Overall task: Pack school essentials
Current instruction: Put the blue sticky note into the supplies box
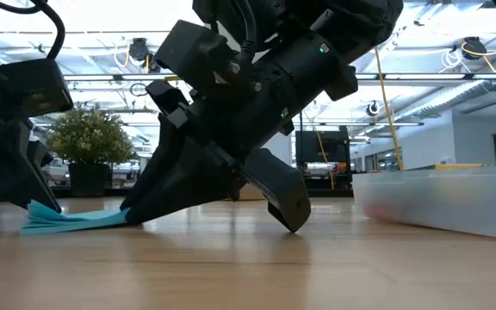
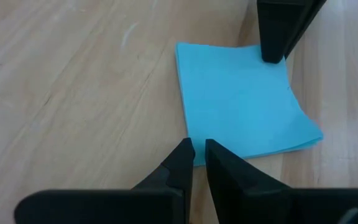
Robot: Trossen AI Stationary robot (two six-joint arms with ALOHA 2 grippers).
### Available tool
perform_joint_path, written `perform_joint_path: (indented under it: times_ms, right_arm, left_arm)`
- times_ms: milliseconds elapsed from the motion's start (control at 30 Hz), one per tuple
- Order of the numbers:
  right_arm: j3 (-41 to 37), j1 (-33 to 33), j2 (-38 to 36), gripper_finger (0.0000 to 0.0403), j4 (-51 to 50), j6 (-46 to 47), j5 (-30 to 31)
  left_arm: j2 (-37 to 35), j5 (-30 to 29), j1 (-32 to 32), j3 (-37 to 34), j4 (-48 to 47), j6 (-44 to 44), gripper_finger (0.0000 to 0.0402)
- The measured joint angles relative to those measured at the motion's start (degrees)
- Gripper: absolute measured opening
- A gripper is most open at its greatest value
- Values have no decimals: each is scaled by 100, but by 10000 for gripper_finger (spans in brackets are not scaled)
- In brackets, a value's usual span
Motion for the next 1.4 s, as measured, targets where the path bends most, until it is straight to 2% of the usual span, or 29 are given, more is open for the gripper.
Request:
perform_joint_path:
  times_ms: [167, 567, 700, 900, 1133, 1400]
  right_arm:
    - [0, 0, 2, 6, -4, 55, 11]
    - [-5, 210, -34, 6, -28, 194, 357]
    - [-23, 315, -168, 6, -303, 513, 466]
    - [-26, 664, -702, 5, -1015, 823, 982]
    - [-15, 1361, -1569, 5, -2170, 1857, 1570]
    - [-15, 2618, -2557, 4, -3963, 3923, 2497]
  left_arm:
    - [0, 0, 0, 0, 9, -3, 46]
    - [-131, 74, 13, 5, 212, 364, 47]
    - [-357, 54, 17, 131, 234, 710, 47]
    - [-562, -352, -65, 336, 264, 1162, 47]
    - [-581, -740, -291, 387, 263, 1058, 47]
    - [-581, -939, -398, 391, 498, 1167, 47]
